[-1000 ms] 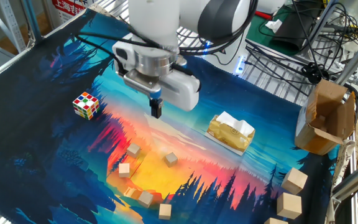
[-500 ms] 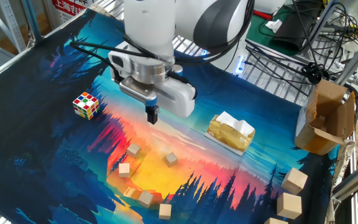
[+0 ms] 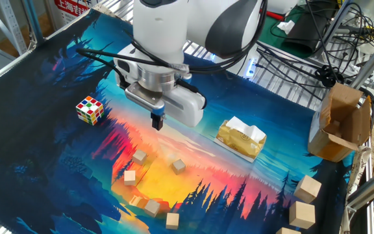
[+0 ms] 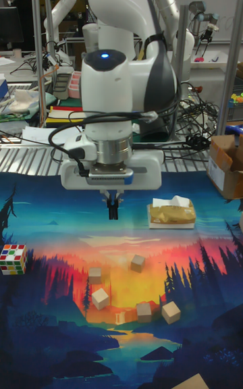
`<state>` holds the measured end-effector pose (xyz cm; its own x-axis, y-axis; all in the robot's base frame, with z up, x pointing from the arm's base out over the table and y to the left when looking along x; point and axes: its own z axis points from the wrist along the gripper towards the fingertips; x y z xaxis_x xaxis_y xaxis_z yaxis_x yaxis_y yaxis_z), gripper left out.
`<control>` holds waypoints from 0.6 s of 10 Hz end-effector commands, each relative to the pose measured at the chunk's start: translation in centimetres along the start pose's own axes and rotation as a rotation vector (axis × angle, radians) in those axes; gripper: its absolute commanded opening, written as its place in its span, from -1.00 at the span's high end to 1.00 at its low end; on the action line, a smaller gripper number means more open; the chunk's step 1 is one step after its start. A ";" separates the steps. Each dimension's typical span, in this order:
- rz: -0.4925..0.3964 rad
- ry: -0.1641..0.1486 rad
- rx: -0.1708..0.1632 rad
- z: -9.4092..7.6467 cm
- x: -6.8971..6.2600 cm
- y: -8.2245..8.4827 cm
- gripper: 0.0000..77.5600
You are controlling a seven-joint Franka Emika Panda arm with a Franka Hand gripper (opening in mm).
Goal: Stack the blocks in a vertical line of five
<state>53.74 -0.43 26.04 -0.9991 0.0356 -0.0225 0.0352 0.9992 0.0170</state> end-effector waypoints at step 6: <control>0.012 -0.003 0.000 -0.1 -0.1 0.0 1.00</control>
<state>53.74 -0.43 26.03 -0.9989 0.0413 -0.0225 0.0410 0.9991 0.0145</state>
